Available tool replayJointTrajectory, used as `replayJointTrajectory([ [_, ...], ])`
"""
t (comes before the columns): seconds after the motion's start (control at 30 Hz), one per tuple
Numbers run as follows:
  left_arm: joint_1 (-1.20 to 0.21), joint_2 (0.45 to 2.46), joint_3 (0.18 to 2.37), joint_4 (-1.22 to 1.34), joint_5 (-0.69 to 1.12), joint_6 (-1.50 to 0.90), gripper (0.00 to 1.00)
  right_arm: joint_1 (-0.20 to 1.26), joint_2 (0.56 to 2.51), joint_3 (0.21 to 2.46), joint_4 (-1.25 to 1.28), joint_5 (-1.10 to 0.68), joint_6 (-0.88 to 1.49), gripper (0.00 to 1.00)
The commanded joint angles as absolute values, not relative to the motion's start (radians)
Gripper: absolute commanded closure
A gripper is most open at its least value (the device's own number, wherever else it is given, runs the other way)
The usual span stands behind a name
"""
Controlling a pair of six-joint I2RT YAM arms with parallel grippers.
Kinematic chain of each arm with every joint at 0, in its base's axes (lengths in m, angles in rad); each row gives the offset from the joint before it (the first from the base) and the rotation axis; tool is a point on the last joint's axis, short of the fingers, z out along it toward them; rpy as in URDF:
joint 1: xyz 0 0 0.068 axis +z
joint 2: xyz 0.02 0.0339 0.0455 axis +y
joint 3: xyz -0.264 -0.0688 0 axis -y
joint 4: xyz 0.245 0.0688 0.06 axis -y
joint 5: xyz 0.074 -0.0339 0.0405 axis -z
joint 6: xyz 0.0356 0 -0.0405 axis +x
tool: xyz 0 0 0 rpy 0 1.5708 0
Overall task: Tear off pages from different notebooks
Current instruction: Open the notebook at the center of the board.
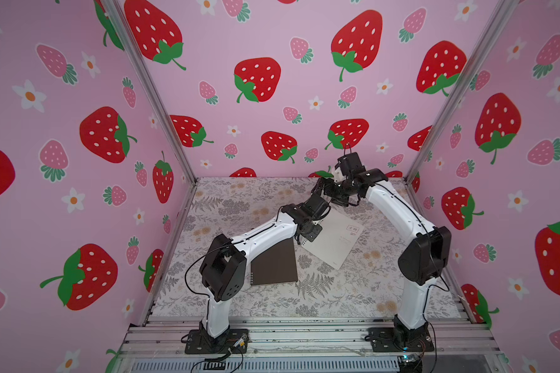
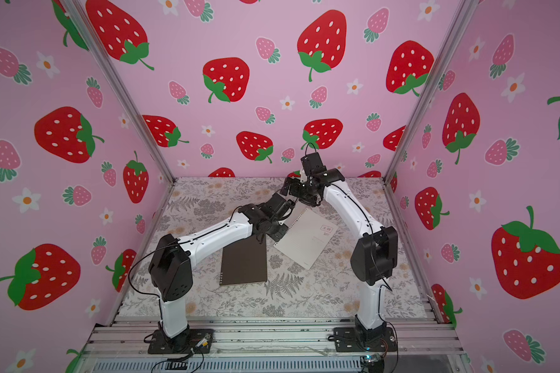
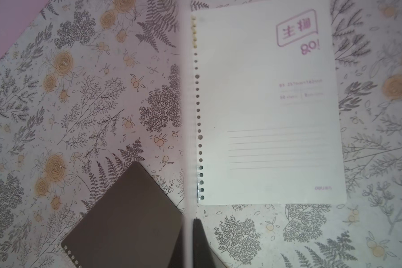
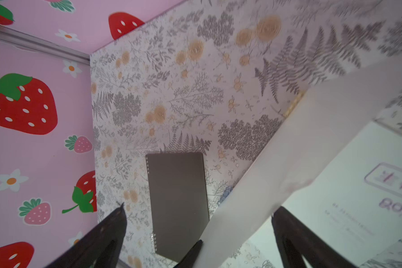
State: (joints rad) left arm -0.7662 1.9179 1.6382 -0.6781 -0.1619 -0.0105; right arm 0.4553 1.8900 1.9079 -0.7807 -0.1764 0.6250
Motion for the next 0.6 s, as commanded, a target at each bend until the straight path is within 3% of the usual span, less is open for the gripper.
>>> replayJointTrajectory([
  [0.0, -0.729, 1.863, 1.592, -0.628, -0.073, -0.060, 1.00, 0.447, 1.773, 1.830, -0.652, 0.046, 0.536, 0.01],
  [0.13, -0.664, 1.816, 1.540, -0.603, 0.058, -0.083, 1.00, 0.396, 1.679, 1.690, -0.556, 0.145, 0.570, 0.01],
  [0.3, -0.566, 1.767, 1.458, -0.585, 0.256, -0.101, 1.00, 0.286, 1.658, 1.572, -0.527, 0.043, 0.676, 0.01],
  [0.57, -0.511, 1.800, 1.391, -0.649, 0.229, -0.082, 1.00, 0.255, 1.778, 1.540, -0.532, -0.109, 0.684, 0.04],
])
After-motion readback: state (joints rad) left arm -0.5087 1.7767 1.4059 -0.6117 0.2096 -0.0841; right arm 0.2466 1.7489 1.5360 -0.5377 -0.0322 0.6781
